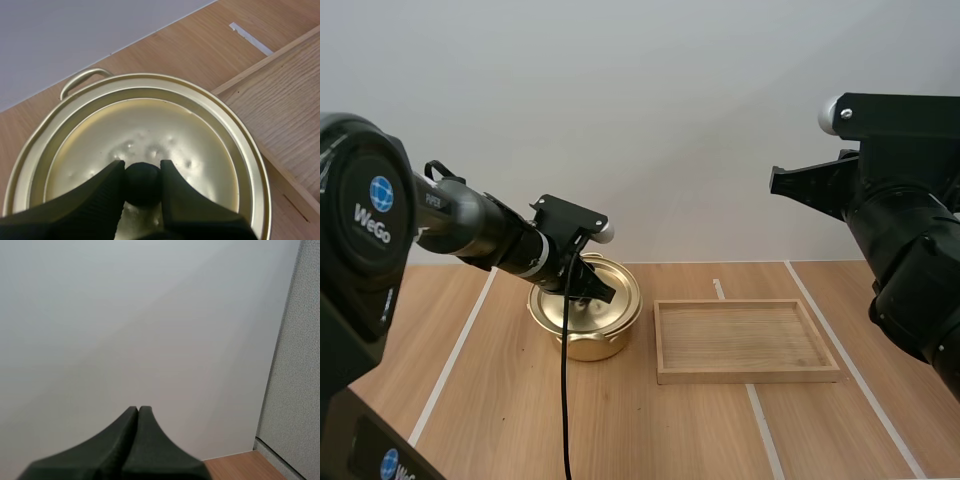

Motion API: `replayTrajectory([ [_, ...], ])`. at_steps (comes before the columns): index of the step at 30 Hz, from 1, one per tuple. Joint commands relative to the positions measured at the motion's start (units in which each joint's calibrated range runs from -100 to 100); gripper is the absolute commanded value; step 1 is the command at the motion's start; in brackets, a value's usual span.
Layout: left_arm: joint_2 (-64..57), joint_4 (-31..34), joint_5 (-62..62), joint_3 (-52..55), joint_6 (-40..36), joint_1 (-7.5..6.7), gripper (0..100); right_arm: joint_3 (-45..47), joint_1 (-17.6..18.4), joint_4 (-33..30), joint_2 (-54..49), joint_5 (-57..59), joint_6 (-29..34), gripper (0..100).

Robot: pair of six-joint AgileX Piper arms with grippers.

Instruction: Open the pot, put the pineapple inside, and close it

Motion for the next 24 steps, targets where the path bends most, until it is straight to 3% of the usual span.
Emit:
replayTrajectory([
  [1, 0.97, -1.71, 0.14, 0.13, 0.84, -0.13, 0, 0.03, -0.23, 0.21, -0.55, -0.4, -0.39, 0],
  [24, 3.44, -2.38, 2.77, 0.13, 1.91, -0.13, 0, 0.03, -0.23, 0.21, -0.55, -0.4, -0.39, 0],
])
